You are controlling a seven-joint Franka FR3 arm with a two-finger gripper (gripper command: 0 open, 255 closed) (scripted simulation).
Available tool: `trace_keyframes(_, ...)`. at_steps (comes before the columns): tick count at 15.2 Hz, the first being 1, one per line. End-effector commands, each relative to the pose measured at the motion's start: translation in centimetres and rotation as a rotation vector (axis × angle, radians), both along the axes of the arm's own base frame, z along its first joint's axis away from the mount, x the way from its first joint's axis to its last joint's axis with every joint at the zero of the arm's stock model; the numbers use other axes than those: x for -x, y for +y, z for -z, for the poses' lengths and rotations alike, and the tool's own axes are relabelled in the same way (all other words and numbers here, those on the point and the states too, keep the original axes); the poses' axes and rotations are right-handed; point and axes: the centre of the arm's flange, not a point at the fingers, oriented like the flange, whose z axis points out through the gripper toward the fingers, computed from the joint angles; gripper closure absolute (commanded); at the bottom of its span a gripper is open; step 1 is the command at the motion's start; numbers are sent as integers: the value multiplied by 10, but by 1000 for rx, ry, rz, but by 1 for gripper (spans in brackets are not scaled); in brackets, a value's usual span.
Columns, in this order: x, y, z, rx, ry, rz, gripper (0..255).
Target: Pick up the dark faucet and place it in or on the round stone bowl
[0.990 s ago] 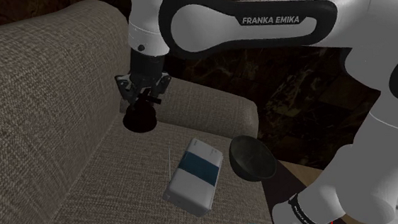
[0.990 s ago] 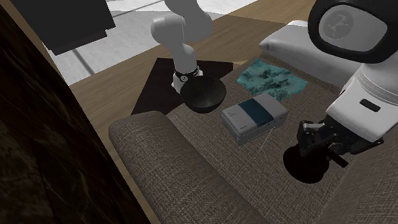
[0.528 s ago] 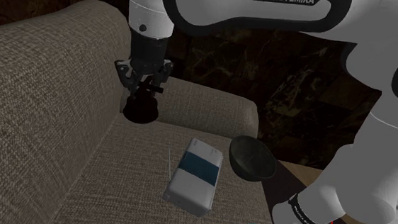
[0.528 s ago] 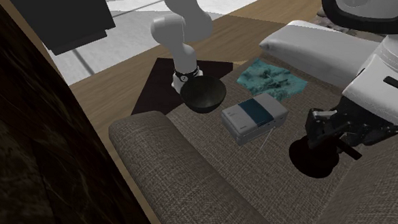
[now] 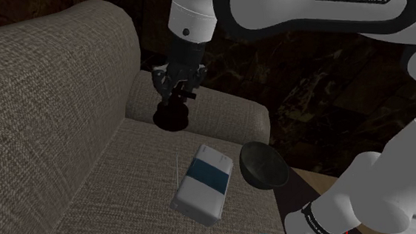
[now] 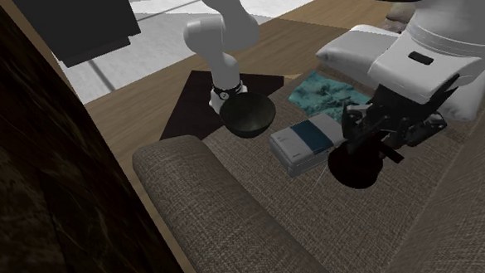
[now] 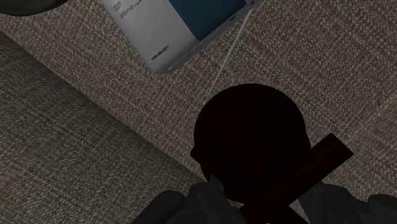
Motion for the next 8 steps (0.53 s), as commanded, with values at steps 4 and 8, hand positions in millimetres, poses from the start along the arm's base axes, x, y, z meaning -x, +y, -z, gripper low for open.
trace_keyframes(4, 46, -51, -4, 0, 0, 1, 255)
trace_keyframes(8, 81, -91, -7, 0, 0, 1, 255)
